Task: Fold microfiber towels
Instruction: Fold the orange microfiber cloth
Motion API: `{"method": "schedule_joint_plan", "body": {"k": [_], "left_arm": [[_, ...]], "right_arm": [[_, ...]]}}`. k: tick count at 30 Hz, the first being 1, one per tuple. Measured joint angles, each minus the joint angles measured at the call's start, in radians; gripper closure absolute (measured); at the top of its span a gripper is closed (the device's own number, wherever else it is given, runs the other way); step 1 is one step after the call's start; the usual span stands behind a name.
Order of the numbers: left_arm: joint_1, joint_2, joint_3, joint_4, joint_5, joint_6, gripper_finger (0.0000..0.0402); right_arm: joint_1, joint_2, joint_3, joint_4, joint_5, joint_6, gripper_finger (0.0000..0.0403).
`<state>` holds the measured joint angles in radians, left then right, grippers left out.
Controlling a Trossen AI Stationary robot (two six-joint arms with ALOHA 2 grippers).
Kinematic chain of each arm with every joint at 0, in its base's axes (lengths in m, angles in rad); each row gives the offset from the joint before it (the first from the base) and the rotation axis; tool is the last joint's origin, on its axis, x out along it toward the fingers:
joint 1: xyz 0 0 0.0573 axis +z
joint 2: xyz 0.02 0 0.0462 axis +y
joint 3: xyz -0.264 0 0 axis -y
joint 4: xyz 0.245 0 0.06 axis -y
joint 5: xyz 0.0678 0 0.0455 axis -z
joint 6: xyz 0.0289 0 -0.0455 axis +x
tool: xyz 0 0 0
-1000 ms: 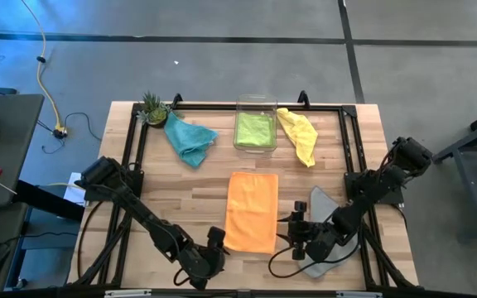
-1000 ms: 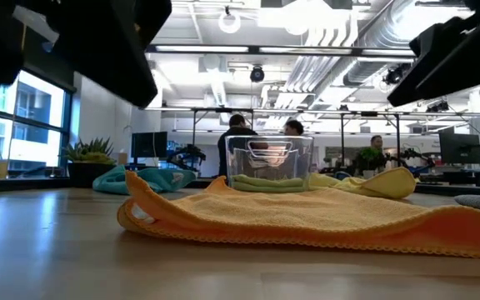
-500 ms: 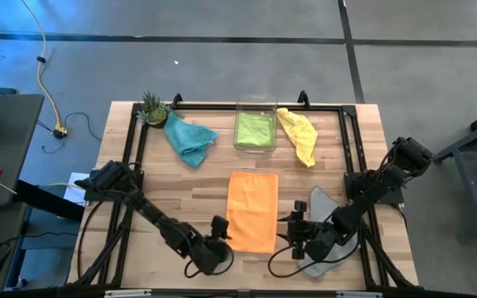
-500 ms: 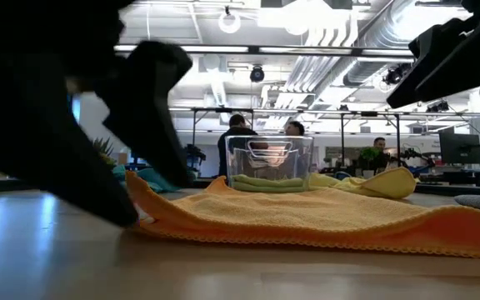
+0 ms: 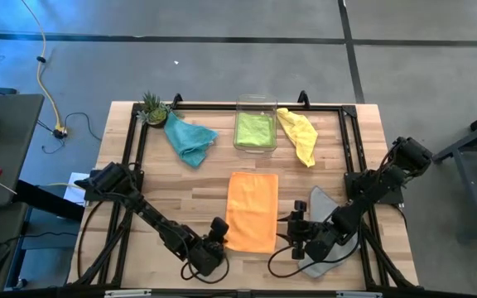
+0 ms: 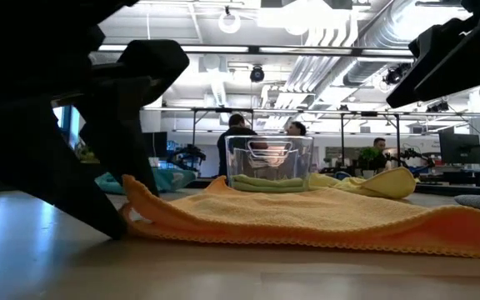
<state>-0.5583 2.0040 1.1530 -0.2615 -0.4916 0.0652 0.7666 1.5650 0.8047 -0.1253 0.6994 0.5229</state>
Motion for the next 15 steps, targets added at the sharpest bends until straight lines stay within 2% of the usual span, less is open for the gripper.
{"method": "schedule_joint_plan", "body": {"k": [5, 11, 15], "left_arm": [[0.000, 0.002, -0.001, 0.003, -0.023, 0.049, 0.0333], [0.001, 0.004, -0.002, 0.018, -0.053, 0.080, 0.0393], [0.000, -0.025, -0.003, 0.023, -0.068, 0.015, 0.0394]], "right_arm": [[0.000, 0.000, 0.000, 0.001, 0.000, -0.006, 0.0201], [0.006, 0.000, 0.000, 0.002, -0.008, -0.014, 0.0201], [0.028, 0.008, 0.000, 0.033, -0.059, -0.030, 0.0187]]}}
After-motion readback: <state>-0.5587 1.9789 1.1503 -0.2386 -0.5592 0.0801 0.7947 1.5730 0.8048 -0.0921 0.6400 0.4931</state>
